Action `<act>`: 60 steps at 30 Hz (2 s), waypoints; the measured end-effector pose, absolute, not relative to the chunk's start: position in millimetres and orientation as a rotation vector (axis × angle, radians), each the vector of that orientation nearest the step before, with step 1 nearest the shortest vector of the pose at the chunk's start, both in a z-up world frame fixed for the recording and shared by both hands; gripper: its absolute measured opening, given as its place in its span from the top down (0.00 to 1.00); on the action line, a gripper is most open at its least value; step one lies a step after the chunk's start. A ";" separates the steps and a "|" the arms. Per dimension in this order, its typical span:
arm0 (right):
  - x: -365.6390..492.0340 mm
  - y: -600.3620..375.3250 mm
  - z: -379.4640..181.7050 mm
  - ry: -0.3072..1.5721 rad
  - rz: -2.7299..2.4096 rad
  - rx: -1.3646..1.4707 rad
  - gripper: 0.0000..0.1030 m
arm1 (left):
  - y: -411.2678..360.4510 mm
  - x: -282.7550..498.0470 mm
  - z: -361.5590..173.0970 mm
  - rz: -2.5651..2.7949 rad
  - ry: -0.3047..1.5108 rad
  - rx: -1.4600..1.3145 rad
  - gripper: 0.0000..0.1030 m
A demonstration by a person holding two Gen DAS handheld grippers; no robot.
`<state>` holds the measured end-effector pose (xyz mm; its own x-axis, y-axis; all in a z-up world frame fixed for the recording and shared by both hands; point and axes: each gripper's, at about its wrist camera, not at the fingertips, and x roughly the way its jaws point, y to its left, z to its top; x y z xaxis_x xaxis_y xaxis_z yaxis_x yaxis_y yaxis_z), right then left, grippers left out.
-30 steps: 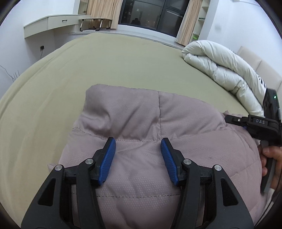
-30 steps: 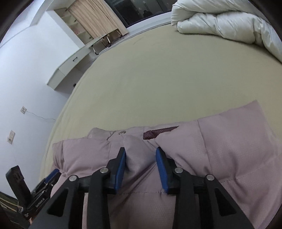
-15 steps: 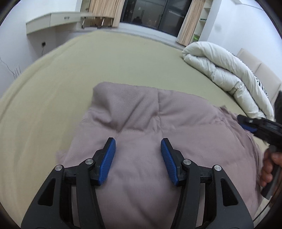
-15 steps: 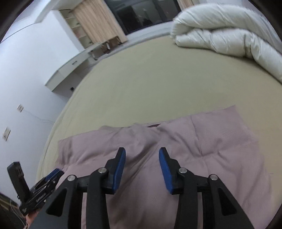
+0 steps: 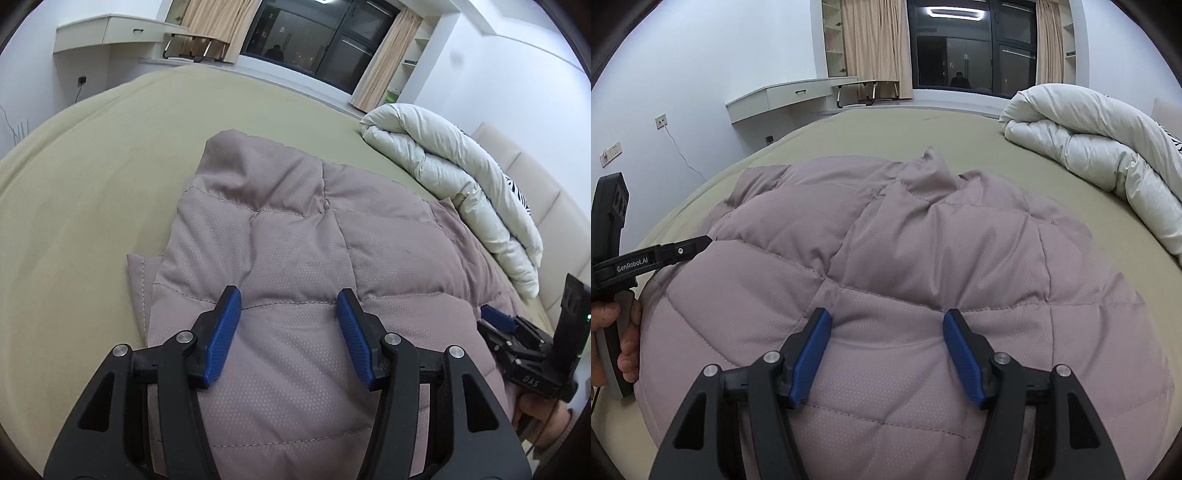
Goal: Fold large clothes
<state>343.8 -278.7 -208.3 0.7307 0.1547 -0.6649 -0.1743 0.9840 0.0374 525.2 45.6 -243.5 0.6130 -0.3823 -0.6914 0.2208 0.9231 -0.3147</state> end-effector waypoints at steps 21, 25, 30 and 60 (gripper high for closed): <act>270.3 -336.4 -209.1 0.742 0.003 0.004 0.25 | 8.9 456.2 -223.4 -0.376 0.876 -0.076 0.48; 259.0 -352.1 -181.9 0.741 0.044 0.127 0.24 | 60.0 439.0 -184.0 -0.311 0.803 -0.202 0.27; 234.6 -420.7 -161.3 0.637 0.058 0.421 0.00 | 137.8 456.8 -174.1 -0.190 0.833 -0.386 0.08; 373.1 -488.2 -254.1 1.068 0.419 0.853 0.15 | 127.9 607.0 -288.3 -0.500 1.255 -0.792 0.37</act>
<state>373.1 -488.2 -254.1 0.4466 0.6733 -0.5893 0.0931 0.6201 0.7790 607.0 127.9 -288.3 0.2590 -0.7229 -0.6406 -0.0844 0.6438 -0.7606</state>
